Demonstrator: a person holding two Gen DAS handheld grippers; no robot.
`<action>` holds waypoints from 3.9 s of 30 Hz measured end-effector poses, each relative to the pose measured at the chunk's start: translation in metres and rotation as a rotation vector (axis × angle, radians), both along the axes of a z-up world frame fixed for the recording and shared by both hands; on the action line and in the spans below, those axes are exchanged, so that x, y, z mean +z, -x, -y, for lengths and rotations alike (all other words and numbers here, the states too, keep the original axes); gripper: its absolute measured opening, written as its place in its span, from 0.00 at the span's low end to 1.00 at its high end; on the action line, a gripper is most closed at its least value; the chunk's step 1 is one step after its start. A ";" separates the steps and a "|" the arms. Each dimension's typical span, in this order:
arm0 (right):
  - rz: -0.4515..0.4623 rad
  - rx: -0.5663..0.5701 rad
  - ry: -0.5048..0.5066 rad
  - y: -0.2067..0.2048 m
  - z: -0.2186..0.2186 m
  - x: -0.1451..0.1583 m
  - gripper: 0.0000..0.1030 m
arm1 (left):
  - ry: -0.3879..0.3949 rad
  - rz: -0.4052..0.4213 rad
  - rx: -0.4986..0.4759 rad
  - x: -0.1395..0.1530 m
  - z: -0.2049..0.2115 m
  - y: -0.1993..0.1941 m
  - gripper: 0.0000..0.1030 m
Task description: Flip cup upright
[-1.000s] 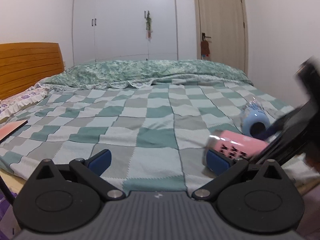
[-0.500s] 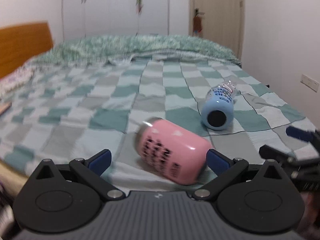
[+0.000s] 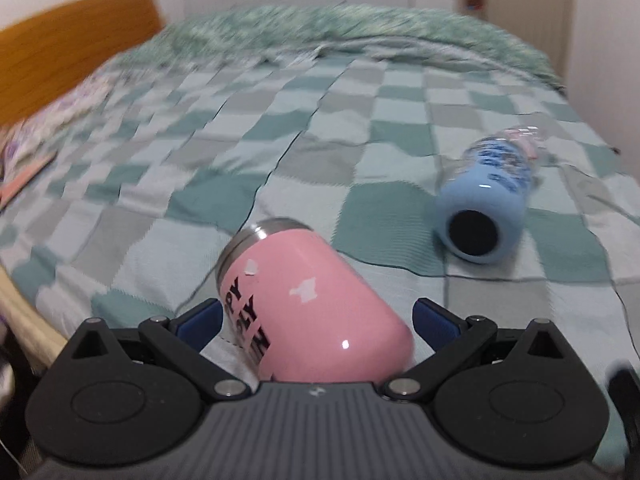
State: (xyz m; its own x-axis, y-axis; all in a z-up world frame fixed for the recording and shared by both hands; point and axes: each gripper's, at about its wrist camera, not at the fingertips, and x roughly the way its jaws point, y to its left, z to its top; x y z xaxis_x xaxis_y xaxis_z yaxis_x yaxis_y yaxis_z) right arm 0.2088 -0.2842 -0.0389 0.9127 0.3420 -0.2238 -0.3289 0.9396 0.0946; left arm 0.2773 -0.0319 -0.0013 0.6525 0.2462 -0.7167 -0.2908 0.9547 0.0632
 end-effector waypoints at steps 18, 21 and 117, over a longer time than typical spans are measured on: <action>-0.043 0.011 0.055 -0.012 -0.029 -0.012 1.00 | -0.017 -0.229 -0.565 -0.003 -0.038 -0.023 0.90; -0.034 0.020 0.074 -0.011 -0.036 -0.012 1.00 | -0.055 -0.258 -0.643 -0.007 -0.031 -0.028 0.91; 0.117 -0.202 0.075 0.168 -0.037 0.039 1.00 | 0.022 0.694 -0.283 0.006 -0.031 0.243 1.00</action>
